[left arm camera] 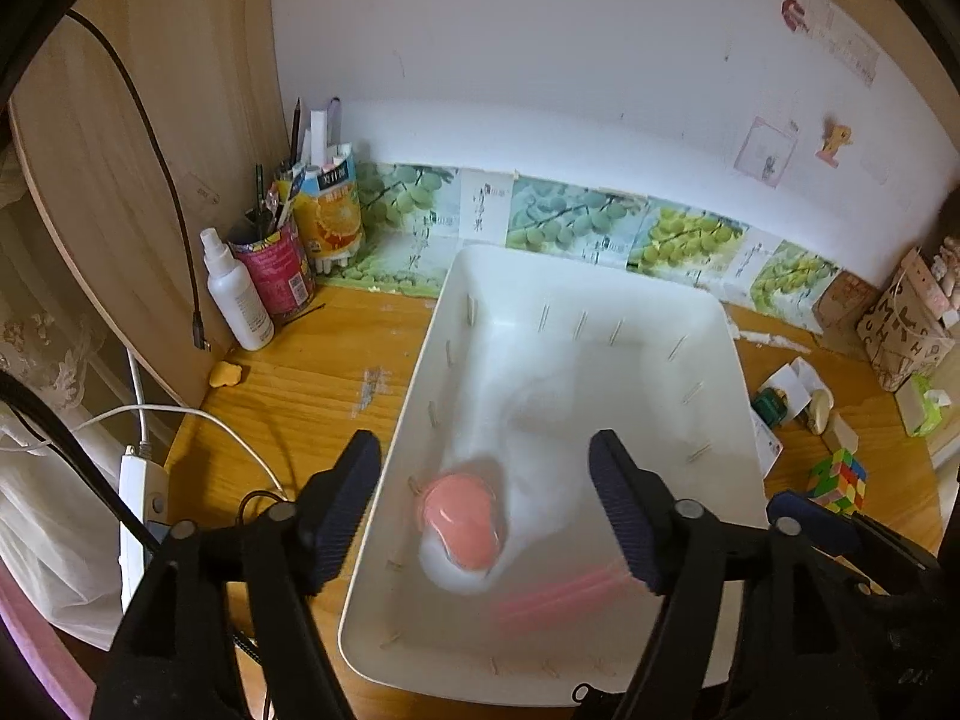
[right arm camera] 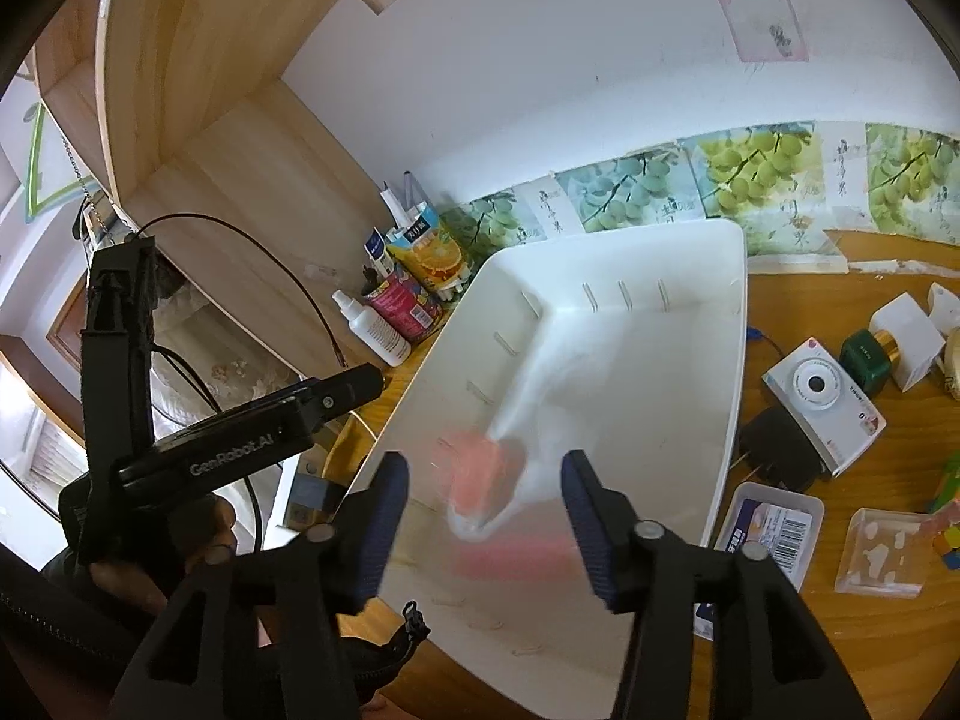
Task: Organize rigid objects
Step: 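Open both tools to drop the pink items into the white tray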
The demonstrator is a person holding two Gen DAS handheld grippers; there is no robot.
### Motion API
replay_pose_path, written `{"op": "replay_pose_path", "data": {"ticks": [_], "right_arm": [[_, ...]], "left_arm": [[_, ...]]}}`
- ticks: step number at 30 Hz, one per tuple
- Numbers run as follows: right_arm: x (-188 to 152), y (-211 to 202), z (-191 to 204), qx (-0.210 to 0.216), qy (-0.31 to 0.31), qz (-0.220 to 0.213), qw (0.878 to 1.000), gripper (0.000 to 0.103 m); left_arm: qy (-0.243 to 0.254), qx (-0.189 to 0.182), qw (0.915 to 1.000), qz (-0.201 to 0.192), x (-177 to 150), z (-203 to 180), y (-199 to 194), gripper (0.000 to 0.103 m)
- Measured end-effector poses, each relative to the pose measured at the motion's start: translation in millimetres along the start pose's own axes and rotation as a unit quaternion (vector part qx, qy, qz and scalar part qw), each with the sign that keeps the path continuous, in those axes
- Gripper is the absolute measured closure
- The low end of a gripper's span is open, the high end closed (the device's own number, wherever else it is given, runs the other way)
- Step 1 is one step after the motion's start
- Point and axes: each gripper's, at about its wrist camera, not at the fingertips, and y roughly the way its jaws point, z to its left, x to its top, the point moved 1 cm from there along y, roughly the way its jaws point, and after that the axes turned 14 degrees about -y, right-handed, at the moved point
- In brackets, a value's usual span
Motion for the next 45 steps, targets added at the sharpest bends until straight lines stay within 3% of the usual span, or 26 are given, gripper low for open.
{"op": "replay_pose_path", "data": {"ticks": [3, 11, 30, 45], "right_arm": [[-1, -6, 2, -0.011, 0.000, -0.012, 1.000, 0.036], [-5, -26, 6, -0.033, -0.003, -0.040, 0.999, 0.029], [-12, -82, 7, -0.086, -0.053, -0.087, 0.991, 0.029], [-15, -127, -19, -0.088, -0.112, -0.086, 0.986, 0.029]], "left_arm": [[0.000, -0.007, 1.0000, -0.006, -1, 0, -4, 0.023], [0.005, -0.030, 0.9991, -0.030, -7, -4, -20, 0.022], [-0.008, -0.051, 0.9977, -0.043, -28, -35, -42, 0.022], [-0.057, -0.055, 0.9946, -0.067, -52, -75, -59, 0.022]]}}
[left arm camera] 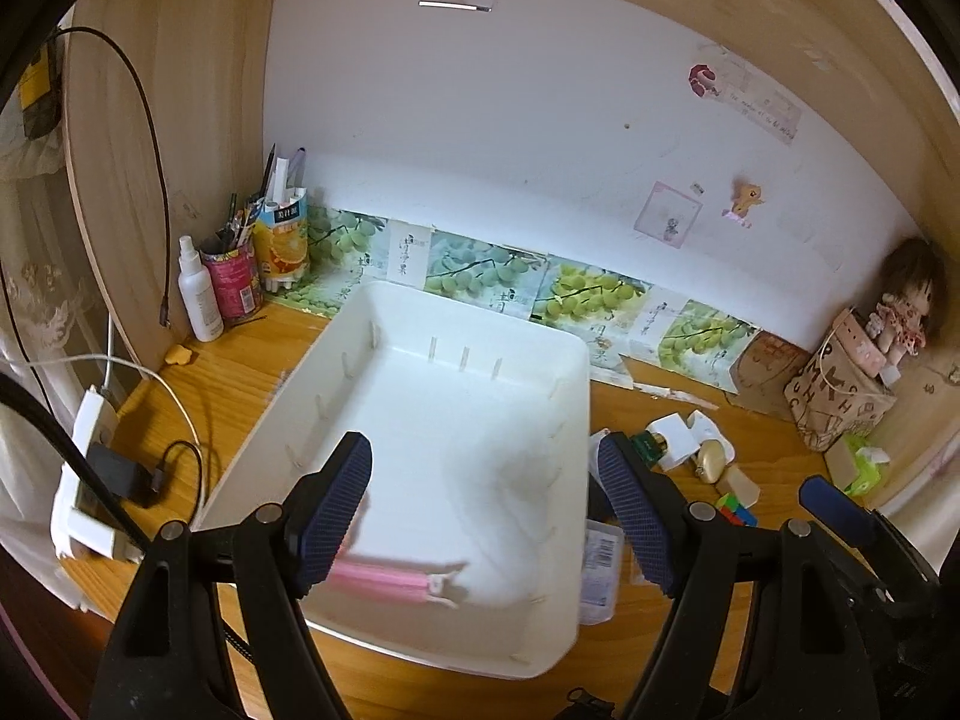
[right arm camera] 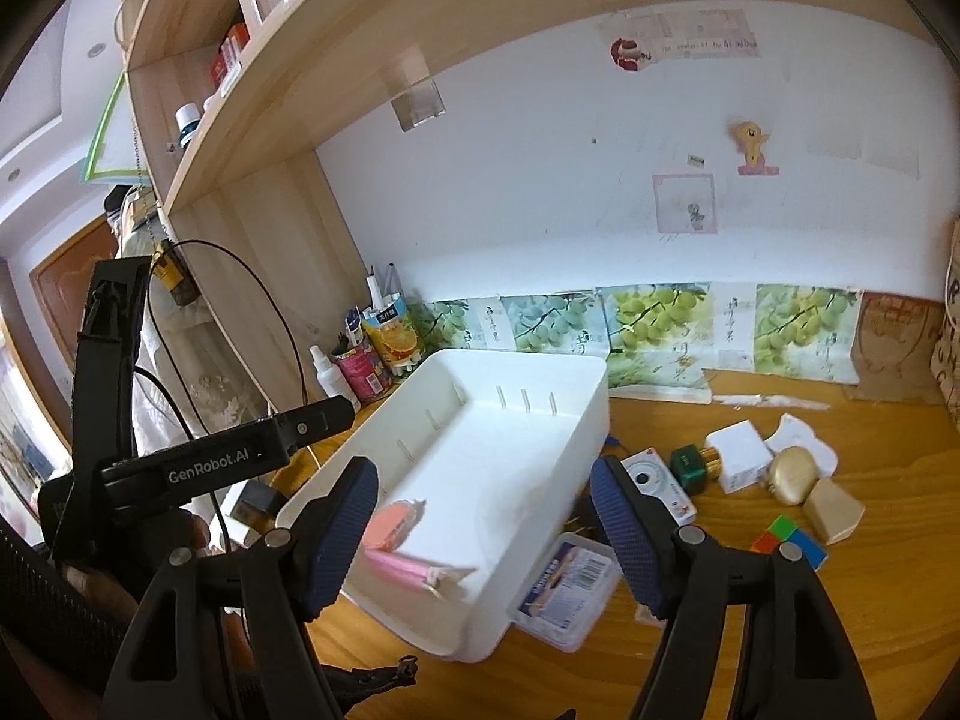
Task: Organize rigid objects
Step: 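Open both tools to drop the pink items into the white tray, then move both tools back toward the Rubik's cube and clear box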
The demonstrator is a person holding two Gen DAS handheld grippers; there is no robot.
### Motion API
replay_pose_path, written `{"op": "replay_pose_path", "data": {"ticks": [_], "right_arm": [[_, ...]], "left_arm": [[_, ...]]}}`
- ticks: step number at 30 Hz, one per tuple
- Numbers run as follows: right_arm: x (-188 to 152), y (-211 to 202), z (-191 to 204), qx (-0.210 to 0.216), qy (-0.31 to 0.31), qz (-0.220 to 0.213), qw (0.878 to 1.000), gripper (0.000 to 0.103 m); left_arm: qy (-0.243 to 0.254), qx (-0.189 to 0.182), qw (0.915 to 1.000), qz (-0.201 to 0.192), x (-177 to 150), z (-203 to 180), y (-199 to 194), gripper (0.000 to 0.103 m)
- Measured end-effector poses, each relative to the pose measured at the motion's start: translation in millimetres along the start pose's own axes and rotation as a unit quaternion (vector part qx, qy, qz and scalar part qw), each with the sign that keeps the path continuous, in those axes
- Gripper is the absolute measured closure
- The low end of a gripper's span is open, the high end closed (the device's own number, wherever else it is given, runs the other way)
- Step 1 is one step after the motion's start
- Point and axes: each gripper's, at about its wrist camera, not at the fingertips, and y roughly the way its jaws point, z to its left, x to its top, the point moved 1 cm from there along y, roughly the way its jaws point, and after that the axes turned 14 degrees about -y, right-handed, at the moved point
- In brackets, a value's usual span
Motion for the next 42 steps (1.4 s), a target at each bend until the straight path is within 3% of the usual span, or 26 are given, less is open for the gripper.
{"op": "replay_pose_path", "data": {"ticks": [10, 26, 35, 42], "right_arm": [[-8, -19, -22, 0.012, -0.028, 0.010, 0.999, 0.029], [-35, -37, -65, 0.023, -0.075, 0.066, 0.995, 0.028], [-52, -31, -89, 0.042, -0.089, 0.108, 0.989, 0.026], [-63, -22, -107, 0.047, -0.083, 0.138, 0.986, 0.023]], "left_arm": [[-0.042, 0.020, 0.9989, -0.002, -21, -18, -1, 0.022], [-0.086, 0.043, 0.9952, 0.019, -69, -58, 12, 0.022], [-0.081, 0.053, 0.9938, 0.056, -92, -86, 35, 0.022], [-0.060, 0.053, 0.9902, 0.115, -106, -106, 63, 0.022]]}}
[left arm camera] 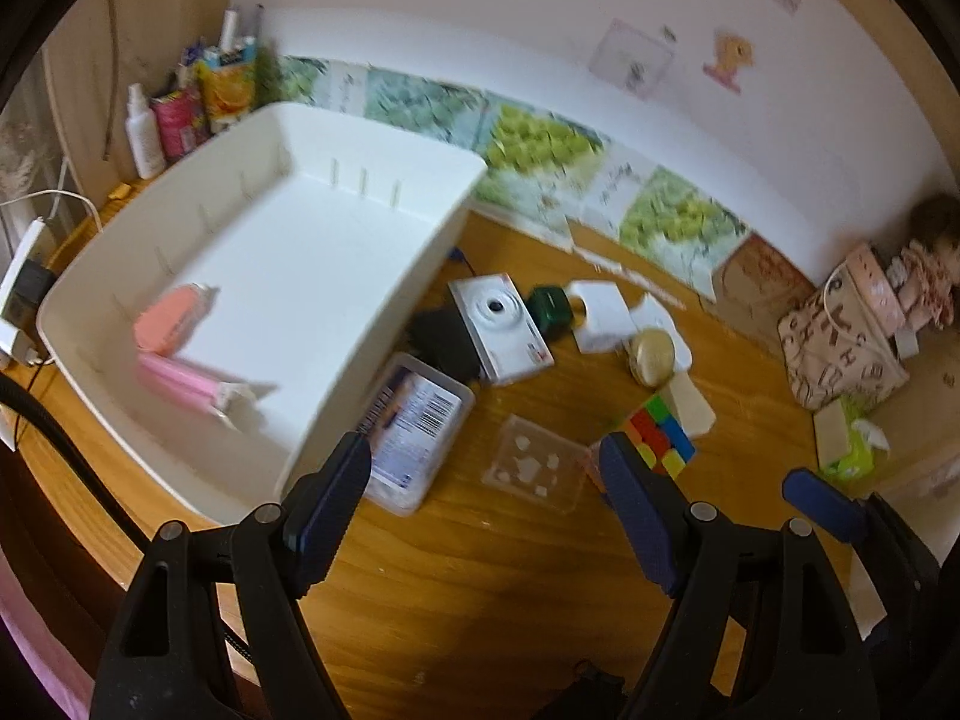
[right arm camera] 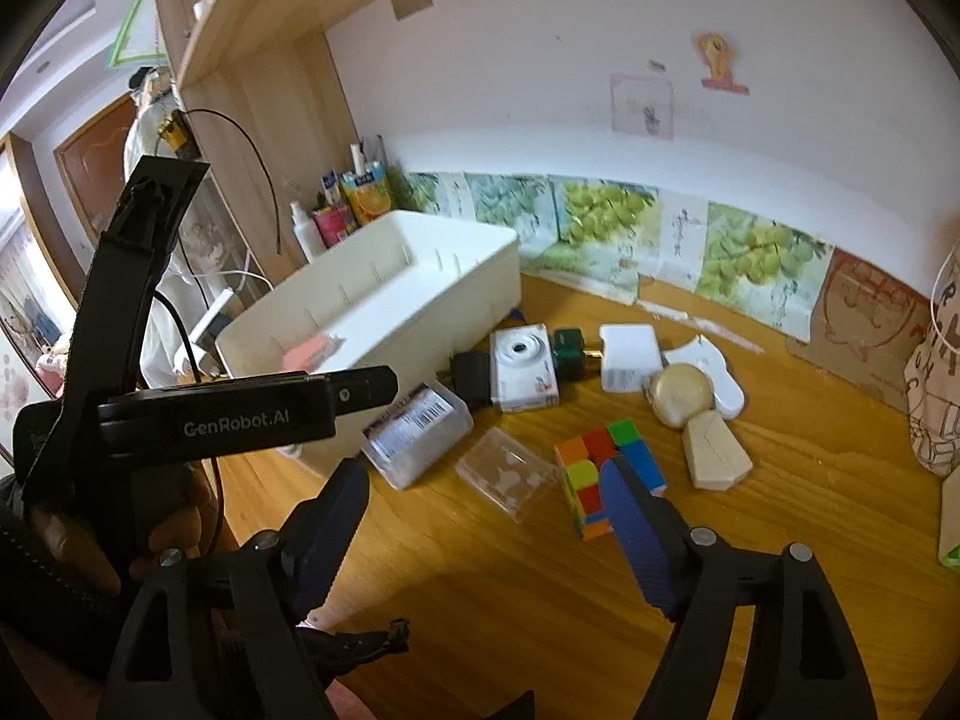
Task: Organize rigid objects
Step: 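Move both tools back toward the Rubik's cube and clear box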
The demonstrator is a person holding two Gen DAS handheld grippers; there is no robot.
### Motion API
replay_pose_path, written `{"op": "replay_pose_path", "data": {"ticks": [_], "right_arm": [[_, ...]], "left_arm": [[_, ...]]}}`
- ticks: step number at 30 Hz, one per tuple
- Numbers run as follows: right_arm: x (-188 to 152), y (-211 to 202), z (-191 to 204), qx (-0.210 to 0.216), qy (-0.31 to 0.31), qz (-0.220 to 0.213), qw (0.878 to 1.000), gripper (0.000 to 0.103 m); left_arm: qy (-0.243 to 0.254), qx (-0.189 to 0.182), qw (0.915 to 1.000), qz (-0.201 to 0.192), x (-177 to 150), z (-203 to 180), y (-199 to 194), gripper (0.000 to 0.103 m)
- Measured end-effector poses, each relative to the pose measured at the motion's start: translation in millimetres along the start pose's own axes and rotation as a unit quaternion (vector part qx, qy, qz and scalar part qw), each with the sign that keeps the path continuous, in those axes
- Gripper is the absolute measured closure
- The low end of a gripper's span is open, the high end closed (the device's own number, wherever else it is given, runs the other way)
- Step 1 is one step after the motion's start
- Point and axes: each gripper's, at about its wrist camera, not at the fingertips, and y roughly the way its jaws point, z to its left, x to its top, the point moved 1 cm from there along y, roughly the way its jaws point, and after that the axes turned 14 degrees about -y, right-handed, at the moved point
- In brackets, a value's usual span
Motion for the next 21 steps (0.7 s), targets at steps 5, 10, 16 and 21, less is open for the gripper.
{"op": "replay_pose_path", "data": {"ticks": [5, 10, 16, 21], "right_arm": [[-3, 9, -16, 0.004, 0.015, 0.015, 1.000, 0.023], [-7, 20, -30, 0.007, 0.033, 0.033, 0.999, 0.023], [-13, 34, -48, 0.007, 0.056, 0.056, 0.997, 0.023], [-17, 47, -57, 0.008, 0.065, 0.075, 0.995, 0.023]], "left_arm": [[0.016, 0.022, 0.9994, 0.023, -1, -13, 17, 0.022], [0.037, 0.041, 0.9974, 0.045, -1, -26, 34, 0.022], [0.053, 0.060, 0.9932, 0.085, -4, -33, 57, 0.021], [0.058, 0.076, 0.9890, 0.113, -6, -37, 75, 0.021]]}}
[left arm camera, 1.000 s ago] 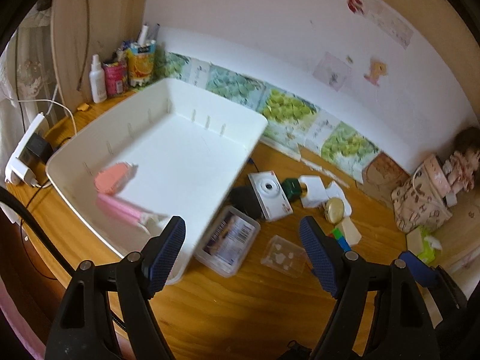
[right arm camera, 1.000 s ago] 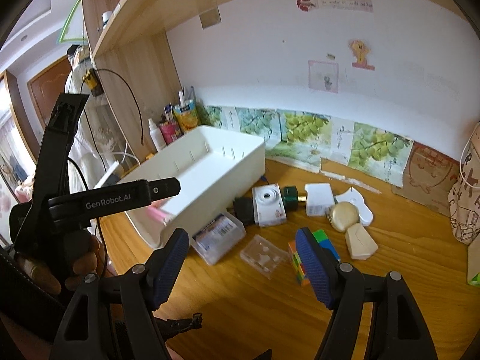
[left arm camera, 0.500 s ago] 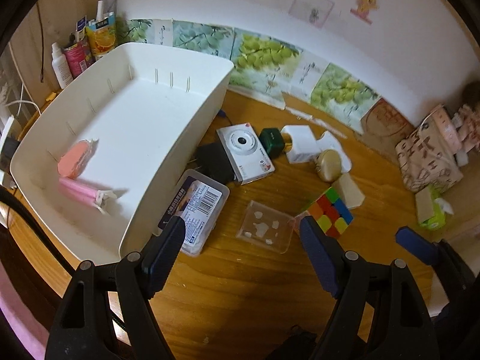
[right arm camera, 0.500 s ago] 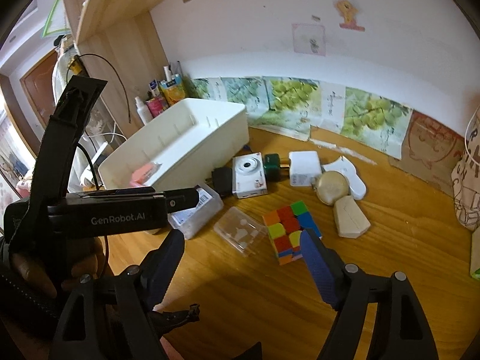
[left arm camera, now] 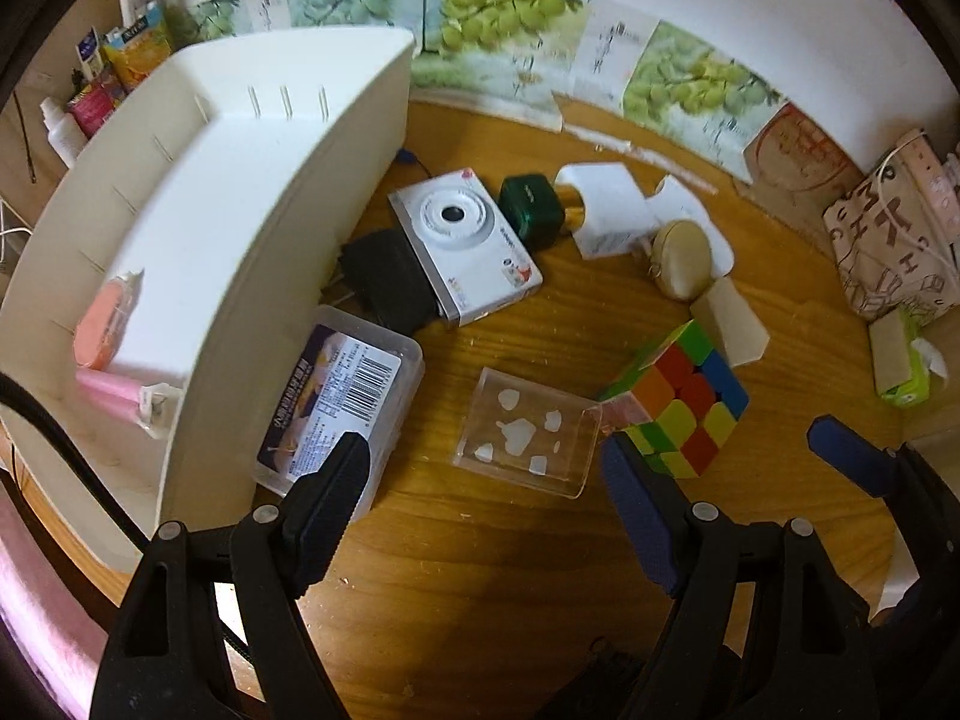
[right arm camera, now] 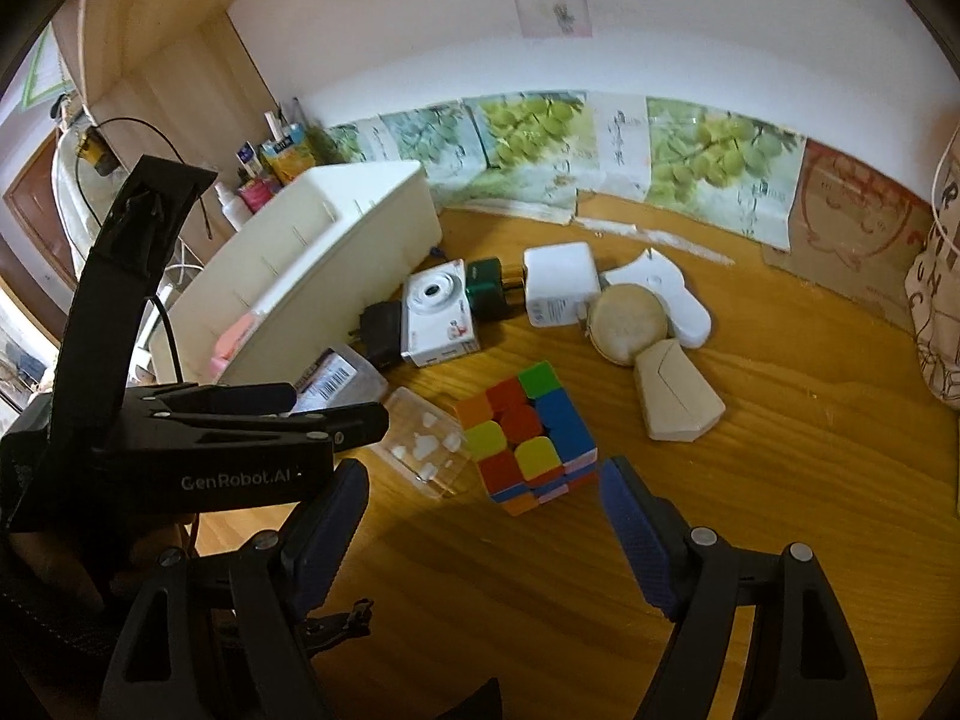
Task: Organize rigid objects
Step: 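Move both tools back toward the Rubik's cube and clear box, then grasp the clear plastic box with the left tool while the right tool grasps the Rubik's cube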
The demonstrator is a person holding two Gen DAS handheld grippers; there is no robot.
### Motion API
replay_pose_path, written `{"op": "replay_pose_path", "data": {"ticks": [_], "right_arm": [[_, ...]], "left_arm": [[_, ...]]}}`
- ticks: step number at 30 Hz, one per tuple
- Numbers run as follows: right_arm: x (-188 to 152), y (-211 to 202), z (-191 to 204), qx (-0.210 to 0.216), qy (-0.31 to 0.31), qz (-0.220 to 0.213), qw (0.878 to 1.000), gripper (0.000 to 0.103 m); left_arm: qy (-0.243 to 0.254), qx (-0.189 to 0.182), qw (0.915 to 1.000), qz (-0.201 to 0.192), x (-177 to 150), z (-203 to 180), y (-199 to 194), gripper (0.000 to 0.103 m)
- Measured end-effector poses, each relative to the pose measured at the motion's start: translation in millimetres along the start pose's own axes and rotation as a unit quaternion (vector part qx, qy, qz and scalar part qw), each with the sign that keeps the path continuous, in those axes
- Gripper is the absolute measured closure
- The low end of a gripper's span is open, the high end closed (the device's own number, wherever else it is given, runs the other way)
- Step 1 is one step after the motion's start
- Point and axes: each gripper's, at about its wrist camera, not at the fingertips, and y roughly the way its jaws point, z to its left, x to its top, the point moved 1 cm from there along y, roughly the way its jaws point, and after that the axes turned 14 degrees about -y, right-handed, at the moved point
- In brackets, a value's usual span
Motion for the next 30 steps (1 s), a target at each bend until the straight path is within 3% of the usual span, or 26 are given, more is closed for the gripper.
{"op": "replay_pose_path", "data": {"ticks": [8, 14, 19, 30], "right_arm": [[0, 21, -8, -0.005, -0.002, 0.028, 1.000, 0.023], [1, 33, -14, -0.020, -0.003, 0.044, 0.999, 0.023], [-3, 44, -20, -0.028, -0.004, 0.060, 0.998, 0.023], [-5, 54, -28, -0.023, -0.002, 0.057, 0.998, 0.023]], "left_arm": [[-0.005, 0.018, 0.9988, 0.045, 7, 0, 26, 0.021], [0.023, 0.022, 0.9985, 0.046, 10, -11, 31, 0.021], [0.032, 0.025, 0.9966, 0.071, 11, -16, 41, 0.021], [0.019, 0.013, 0.9938, 0.109, 14, -13, 56, 0.021]]}}
